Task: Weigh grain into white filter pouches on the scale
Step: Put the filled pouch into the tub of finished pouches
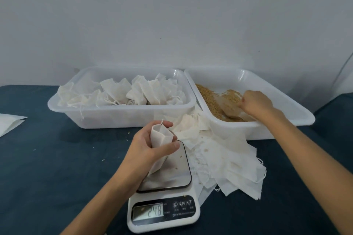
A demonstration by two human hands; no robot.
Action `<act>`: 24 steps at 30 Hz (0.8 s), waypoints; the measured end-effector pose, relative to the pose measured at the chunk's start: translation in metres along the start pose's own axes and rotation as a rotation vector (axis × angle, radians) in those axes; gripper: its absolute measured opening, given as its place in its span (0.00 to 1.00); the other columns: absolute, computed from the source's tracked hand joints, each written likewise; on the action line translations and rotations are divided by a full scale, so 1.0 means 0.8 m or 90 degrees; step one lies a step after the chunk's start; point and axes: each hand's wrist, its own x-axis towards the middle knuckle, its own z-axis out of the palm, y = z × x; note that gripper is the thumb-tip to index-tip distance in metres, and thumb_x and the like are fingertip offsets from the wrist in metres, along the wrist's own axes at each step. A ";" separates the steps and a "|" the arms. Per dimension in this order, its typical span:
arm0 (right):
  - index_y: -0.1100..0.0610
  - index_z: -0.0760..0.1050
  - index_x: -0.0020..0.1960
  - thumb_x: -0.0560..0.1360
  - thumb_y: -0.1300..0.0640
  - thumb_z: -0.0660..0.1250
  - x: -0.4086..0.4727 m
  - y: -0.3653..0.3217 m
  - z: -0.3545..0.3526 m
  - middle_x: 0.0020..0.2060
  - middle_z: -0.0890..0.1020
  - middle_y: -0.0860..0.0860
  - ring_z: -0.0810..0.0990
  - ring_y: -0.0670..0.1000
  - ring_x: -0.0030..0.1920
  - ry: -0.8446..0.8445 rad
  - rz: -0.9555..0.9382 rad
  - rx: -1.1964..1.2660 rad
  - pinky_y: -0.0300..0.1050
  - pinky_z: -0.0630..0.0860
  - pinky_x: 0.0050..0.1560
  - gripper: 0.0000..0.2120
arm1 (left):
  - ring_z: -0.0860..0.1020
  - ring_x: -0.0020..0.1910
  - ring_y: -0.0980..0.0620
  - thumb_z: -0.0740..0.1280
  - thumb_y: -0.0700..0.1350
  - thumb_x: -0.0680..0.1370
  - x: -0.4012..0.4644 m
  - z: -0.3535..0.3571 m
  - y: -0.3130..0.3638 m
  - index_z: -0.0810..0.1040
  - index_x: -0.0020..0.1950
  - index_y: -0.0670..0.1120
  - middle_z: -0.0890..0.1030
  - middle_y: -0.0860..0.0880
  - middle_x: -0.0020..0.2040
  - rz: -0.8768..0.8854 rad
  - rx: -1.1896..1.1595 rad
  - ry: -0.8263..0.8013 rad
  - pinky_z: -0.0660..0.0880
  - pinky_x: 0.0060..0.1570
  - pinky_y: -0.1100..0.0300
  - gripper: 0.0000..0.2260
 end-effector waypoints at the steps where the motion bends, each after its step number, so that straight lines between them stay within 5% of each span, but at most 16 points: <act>1: 0.61 0.77 0.50 0.82 0.54 0.65 -0.009 -0.007 -0.007 0.43 0.80 0.54 0.79 0.56 0.45 0.074 -0.019 0.071 0.51 0.77 0.45 0.10 | 0.82 0.43 0.52 0.80 0.47 0.68 0.000 0.000 0.000 0.82 0.59 0.55 0.85 0.48 0.48 0.004 0.002 0.000 0.78 0.41 0.63 0.20; 5: 0.54 0.78 0.46 0.82 0.53 0.65 -0.095 -0.064 -0.028 0.35 0.80 0.46 0.78 0.48 0.36 0.274 -0.213 0.449 0.42 0.76 0.40 0.08 | 0.83 0.46 0.50 0.79 0.46 0.70 0.000 0.000 0.000 0.82 0.60 0.55 0.86 0.47 0.50 0.003 0.022 0.000 0.79 0.44 0.61 0.20; 10: 0.48 0.77 0.42 0.81 0.52 0.66 -0.192 -0.119 0.005 0.30 0.79 0.47 0.76 0.45 0.29 0.136 -0.336 0.672 0.31 0.69 0.31 0.09 | 0.82 0.46 0.49 0.76 0.49 0.74 -0.002 -0.001 0.005 0.81 0.62 0.54 0.85 0.44 0.51 0.009 0.067 0.006 0.79 0.45 0.57 0.17; 18: 0.44 0.76 0.44 0.81 0.49 0.66 -0.198 -0.129 0.055 0.26 0.77 0.45 0.73 0.45 0.25 0.040 -0.381 0.632 0.36 0.69 0.30 0.07 | 0.79 0.41 0.60 0.72 0.47 0.82 -0.013 -0.023 -0.005 0.80 0.46 0.58 0.81 0.55 0.42 0.153 0.371 0.018 0.73 0.41 0.70 0.06; 24: 0.43 0.77 0.46 0.81 0.48 0.66 -0.207 -0.133 0.059 0.28 0.79 0.44 0.78 0.47 0.29 0.018 -0.404 0.615 0.46 0.77 0.35 0.06 | 0.80 0.43 0.46 0.66 0.54 0.80 0.005 -0.038 0.016 0.83 0.46 0.39 0.81 0.46 0.43 0.184 0.363 0.093 0.76 0.43 0.50 0.18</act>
